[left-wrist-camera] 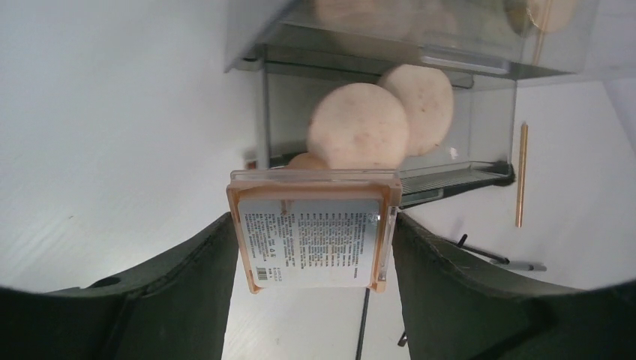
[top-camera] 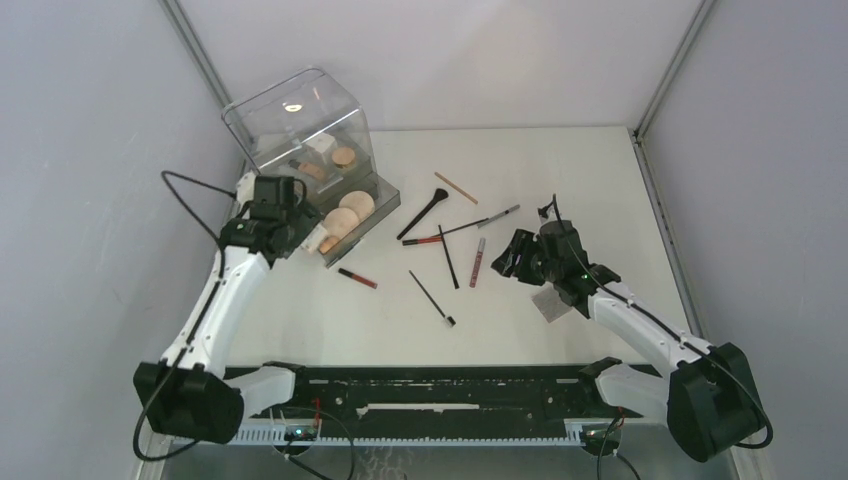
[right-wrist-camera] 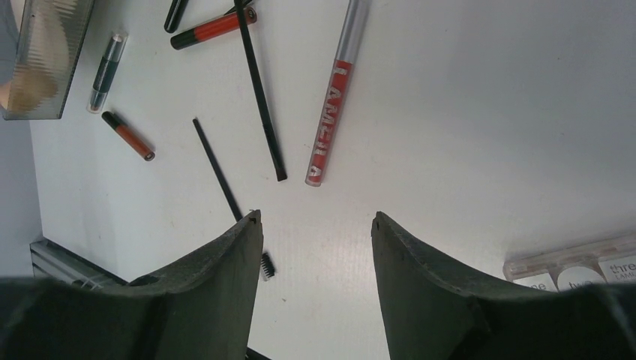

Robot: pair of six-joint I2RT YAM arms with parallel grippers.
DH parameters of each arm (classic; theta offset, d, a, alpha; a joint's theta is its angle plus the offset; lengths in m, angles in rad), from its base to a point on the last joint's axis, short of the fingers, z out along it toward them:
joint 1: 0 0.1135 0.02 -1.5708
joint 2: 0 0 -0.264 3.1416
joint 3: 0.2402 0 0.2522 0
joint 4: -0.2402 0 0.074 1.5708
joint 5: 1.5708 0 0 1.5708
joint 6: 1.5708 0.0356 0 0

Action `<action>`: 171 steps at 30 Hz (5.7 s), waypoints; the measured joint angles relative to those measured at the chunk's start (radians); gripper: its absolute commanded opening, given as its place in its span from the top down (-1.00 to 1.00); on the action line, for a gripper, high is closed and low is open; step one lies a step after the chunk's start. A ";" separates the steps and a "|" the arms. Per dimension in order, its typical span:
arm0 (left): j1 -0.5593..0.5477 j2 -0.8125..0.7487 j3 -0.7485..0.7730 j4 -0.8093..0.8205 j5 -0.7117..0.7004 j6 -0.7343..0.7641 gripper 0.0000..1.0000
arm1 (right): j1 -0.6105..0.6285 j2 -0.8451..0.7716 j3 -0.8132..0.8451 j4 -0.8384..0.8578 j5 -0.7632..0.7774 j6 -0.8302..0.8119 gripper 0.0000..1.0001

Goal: Organize the makeup
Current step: Place the makeup in the drawer, then pick up the makeup from the center of the board, then place the makeup in the drawer.

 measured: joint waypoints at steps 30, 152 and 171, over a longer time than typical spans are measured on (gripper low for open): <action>-0.163 0.010 -0.035 0.422 0.113 0.375 -0.80 | 0.029 -0.084 0.000 -0.091 0.071 0.017 -0.25; -0.544 0.224 -0.330 0.750 0.686 0.346 -0.87 | 0.101 0.203 0.243 -0.184 -0.032 0.447 -0.23; -0.556 0.402 -0.212 0.938 0.812 0.151 0.33 | 0.111 0.204 0.243 -0.151 -0.063 0.462 -0.20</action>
